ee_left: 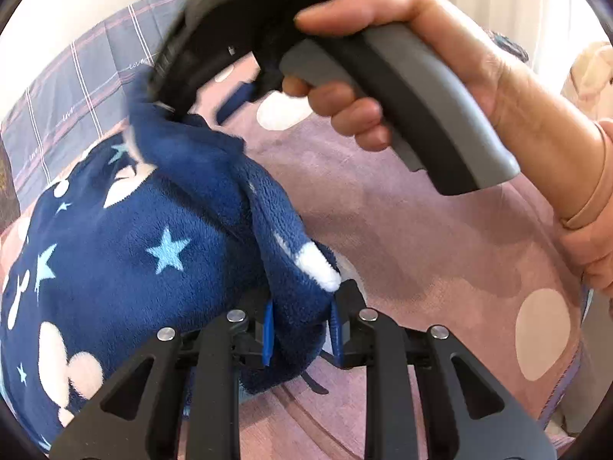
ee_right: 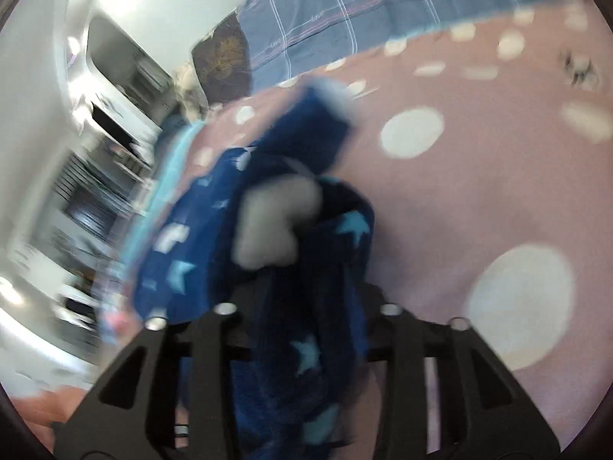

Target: Fold small clothes

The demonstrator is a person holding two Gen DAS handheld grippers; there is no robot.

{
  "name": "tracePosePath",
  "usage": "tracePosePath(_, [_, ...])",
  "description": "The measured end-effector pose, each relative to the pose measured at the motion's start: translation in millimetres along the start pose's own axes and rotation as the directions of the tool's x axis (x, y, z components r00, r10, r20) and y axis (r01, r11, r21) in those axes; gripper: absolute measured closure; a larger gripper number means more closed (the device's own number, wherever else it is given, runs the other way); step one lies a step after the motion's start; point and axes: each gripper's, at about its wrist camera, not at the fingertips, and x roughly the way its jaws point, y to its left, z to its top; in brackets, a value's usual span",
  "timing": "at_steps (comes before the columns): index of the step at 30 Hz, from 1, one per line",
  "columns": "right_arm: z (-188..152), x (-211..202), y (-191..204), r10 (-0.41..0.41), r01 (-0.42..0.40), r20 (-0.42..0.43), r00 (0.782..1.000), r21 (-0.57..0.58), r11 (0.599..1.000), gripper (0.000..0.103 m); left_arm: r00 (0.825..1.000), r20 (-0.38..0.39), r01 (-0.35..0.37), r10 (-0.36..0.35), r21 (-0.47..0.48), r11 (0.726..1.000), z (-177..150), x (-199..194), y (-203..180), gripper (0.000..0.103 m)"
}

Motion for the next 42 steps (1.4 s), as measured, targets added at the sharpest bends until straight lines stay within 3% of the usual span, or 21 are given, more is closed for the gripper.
tracePosePath(2, [-2,4,-9,-0.111,0.111,-0.016,0.994,0.037,0.993,0.055,1.0,0.005,0.0,0.0,0.002,1.0,1,3,1,0.08])
tracePosePath(6, [-10,19,-42,-0.001,0.016,-0.086,0.996,0.178,0.984,0.056,1.0,0.011,0.016,-0.016,-0.009,1.0,1,3,1,0.08])
tracePosePath(9, [-11,27,-53,0.1,-0.077,-0.078,0.992,0.25,0.965,0.057,0.999,0.022,0.026,-0.026,0.003,1.0,-3,-1,5,0.08])
tracePosePath(10, [-9,28,-54,0.135,-0.111,-0.073,0.988,0.263,0.958,0.069,0.999,0.026,0.025,-0.026,0.019,0.999,-3,4,9,0.08])
tracePosePath(11, [-8,29,-54,0.164,-0.138,-0.074,0.984,0.274,0.952,0.092,0.999,0.033,0.024,-0.025,0.045,0.999,-5,3,6,0.082])
tracePosePath(12, [-5,27,-51,0.171,-0.147,-0.065,0.983,0.275,0.95,0.092,0.999,0.037,0.028,-0.03,0.062,0.998,-6,4,5,0.083])
tracePosePath(13, [-3,17,-45,0.119,-0.108,-0.025,0.993,0.257,0.96,0.094,0.999,0.035,0.033,-0.035,0.072,0.997,-6,6,3,0.084])
tracePosePath(15, [6,0,-38,0.06,-0.071,0.051,0.997,0.239,0.968,0.095,0.999,0.029,0.025,-0.028,0.091,0.996,-7,12,-3,0.084])
tracePosePath(19, [14,39,-62,0.008,0.004,-0.039,0.999,0.297,0.955,0.095,1.0,0.031,-0.005,0.001,0.138,0.99,-8,22,-7,0.084])
tracePosePath(21, [8,42,-64,0.025,-0.017,-0.022,0.999,0.278,0.96,0.094,0.999,0.032,0.017,-0.021,0.121,0.992,-9,19,-2,0.083])
tracePosePath(25, [2,5,-71,0.025,-0.03,0.02,0.999,0.319,0.947,0.074,0.999,0.038,0.031,-0.036,0.11,0.993,-13,15,0,0.079])
tracePosePath(26, [0,-6,-71,0.011,-0.02,0.031,0.999,0.309,0.951,0.074,0.998,0.04,0.04,-0.045,0.106,0.994,-14,13,1,0.076])
tracePosePath(28, [-12,-36,-68,0.016,-0.028,0.044,0.999,0.281,0.959,0.074,0.997,0.045,0.064,-0.069,0.087,0.994,-15,6,4,0.074])
tracePosePath(33, [-68,-76,-38,0.123,-0.122,0.004,0.992,0.168,0.978,0.074,0.993,0.043,0.112,-0.11,-0.044,0.993,-28,-24,38,0.073])
tracePosePath(35, [-100,-85,-21,0.136,-0.131,-0.024,0.99,0.132,0.983,0.074,0.996,0.058,0.071,-0.066,-0.096,0.993,-38,-37,58,0.073])
tracePosePath(37, [-121,-82,-9,0.169,-0.162,-0.051,0.984,0.127,0.979,0.074,0.997,0.07,-0.026,0.037,-0.164,0.986,-52,-50,85,0.073])
tracePosePath(38, [-130,-78,-7,0.16,-0.151,-0.067,0.985,0.124,0.981,0.077,0.993,0.068,-0.08,0.096,-0.213,0.974,-63,-56,102,0.073])
tracePosePath(40, [-148,-59,-1,0.004,0.008,-0.122,0.993,0.101,0.995,0.088,0.987,0.041,-0.135,0.152,-0.281,0.95,-77,-58,129,0.073])
tracePosePath(42, [-160,-54,-16,0.038,-0.022,-0.081,0.996,0.194,0.981,0.09,0.989,0.012,-0.132,0.148,-0.384,0.914,-96,-62,157,0.067])
